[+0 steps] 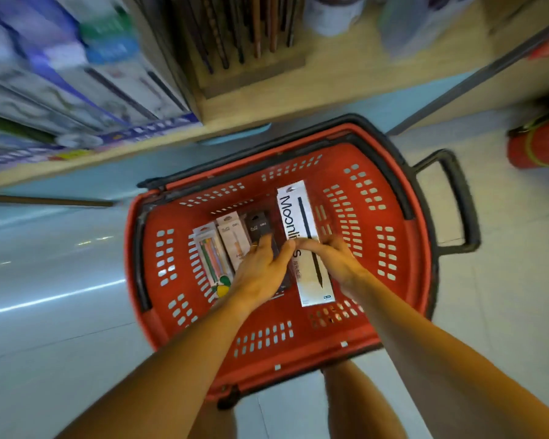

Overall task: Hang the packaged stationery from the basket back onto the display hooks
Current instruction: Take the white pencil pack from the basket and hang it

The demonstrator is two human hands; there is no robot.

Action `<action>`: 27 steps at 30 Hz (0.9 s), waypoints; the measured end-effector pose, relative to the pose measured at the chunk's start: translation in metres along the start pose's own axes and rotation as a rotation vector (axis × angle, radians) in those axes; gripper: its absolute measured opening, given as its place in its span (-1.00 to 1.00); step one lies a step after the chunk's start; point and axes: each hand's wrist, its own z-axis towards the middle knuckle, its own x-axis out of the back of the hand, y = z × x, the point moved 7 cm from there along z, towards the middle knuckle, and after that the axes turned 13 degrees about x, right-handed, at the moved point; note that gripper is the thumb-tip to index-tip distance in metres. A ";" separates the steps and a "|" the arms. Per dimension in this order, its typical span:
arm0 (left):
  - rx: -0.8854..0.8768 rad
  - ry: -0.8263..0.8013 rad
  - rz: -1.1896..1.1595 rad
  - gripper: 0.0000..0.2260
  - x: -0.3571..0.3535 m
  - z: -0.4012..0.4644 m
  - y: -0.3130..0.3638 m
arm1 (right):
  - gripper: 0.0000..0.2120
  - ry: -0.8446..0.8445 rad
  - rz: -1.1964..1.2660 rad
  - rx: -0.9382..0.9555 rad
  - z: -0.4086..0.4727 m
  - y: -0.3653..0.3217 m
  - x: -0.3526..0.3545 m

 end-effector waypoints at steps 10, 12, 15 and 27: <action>-0.153 -0.477 -0.429 -0.33 0.154 -0.375 0.139 | -0.50 0.018 0.120 0.378 -0.348 -0.318 -0.004; -0.264 -0.539 -0.481 -0.29 0.184 -0.444 0.159 | -0.46 0.048 0.187 0.460 -0.412 -0.377 -0.009; -0.450 -0.483 -0.531 -0.11 0.233 -0.548 0.189 | -0.43 0.046 0.208 0.624 -0.508 -0.467 -0.026; -1.112 -0.317 -0.689 -0.13 0.418 -0.832 0.287 | -0.14 -0.235 0.186 1.271 -0.768 -0.729 -0.108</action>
